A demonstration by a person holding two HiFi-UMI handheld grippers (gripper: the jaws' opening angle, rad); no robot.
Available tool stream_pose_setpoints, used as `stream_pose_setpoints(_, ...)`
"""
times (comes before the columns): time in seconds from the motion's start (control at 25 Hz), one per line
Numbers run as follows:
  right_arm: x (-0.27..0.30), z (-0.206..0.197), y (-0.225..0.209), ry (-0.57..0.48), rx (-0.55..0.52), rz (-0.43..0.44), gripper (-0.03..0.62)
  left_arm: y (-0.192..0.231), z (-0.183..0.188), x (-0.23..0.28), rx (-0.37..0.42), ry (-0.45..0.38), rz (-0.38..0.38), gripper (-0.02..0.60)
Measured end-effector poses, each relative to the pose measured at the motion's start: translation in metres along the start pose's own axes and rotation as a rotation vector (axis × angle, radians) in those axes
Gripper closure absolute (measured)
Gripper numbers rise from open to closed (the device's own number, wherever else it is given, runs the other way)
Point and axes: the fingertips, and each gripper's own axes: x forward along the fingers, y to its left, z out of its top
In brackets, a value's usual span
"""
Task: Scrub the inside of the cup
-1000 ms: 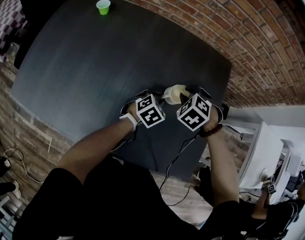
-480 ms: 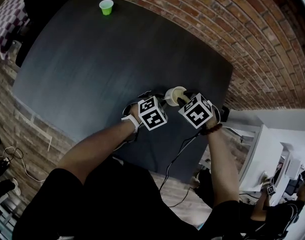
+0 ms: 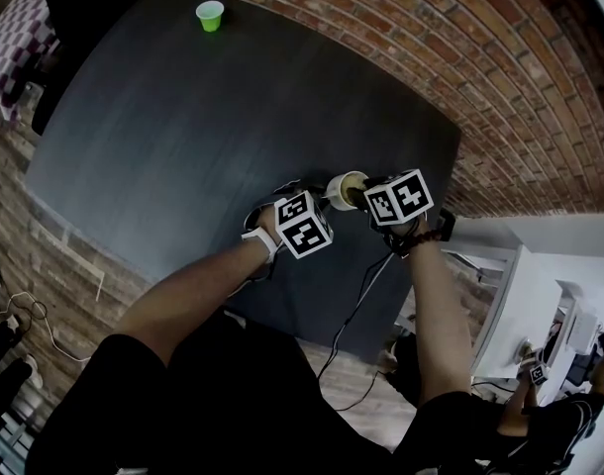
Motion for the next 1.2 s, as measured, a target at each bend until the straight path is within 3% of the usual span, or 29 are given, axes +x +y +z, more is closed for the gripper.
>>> stream_pose_setpoints(0.2, -0.059, 0.019, 0.012, -0.186, 0.137, 0.197, 0.503, 0.001, 0.000, -0.003, 0.012, -0.003, 0.006, 0.480)
stream_pose_setpoints(0.28, -0.090, 0.037, 0.013, -0.284, 0.096, 0.227, 0.503, 0.001, 0.000, -0.003, 0.011, -0.003, 0.003, 0.480)
stream_pose_setpoints(0.36, -0.113, 0.051, 0.012, -0.319, -0.042, 0.182, 0.503, 0.001, 0.000, -0.002, 0.010, -0.004, 0.003, 0.480)
stream_pose_setpoints(0.48, -0.109, 0.049, 0.011, -0.177, -0.361, 0.040, 0.503, 0.002, 0.000, -0.001, 0.010, 0.000, 0.006, 0.480)
stream_pose_setpoints(0.6, -0.073, 0.024, 0.023, 0.055, -0.699, -0.013, 0.503, 0.002, 0.002, -0.001, 0.022, 0.004, 0.004, 0.480)
stream_pose_setpoints(0.72, -0.040, 0.008, 0.024, 0.196, -0.878, -0.038, 0.503, 0.002, 0.004, -0.001, 0.014, 0.002, 0.003, 0.480)
stream_pose_setpoints(0.92, 0.002, -0.004, 0.010, 0.315, -0.924, -0.067, 0.503, 0.005, 0.004, -0.001, -0.011, -0.002, 0.004, 0.480)
stream_pose_setpoints(1.2, 0.015, -0.014, 0.018, 0.333, -0.789, 0.022, 0.505, 0.004, -0.002, -0.003, 0.015, 0.005, -0.004, 0.480)
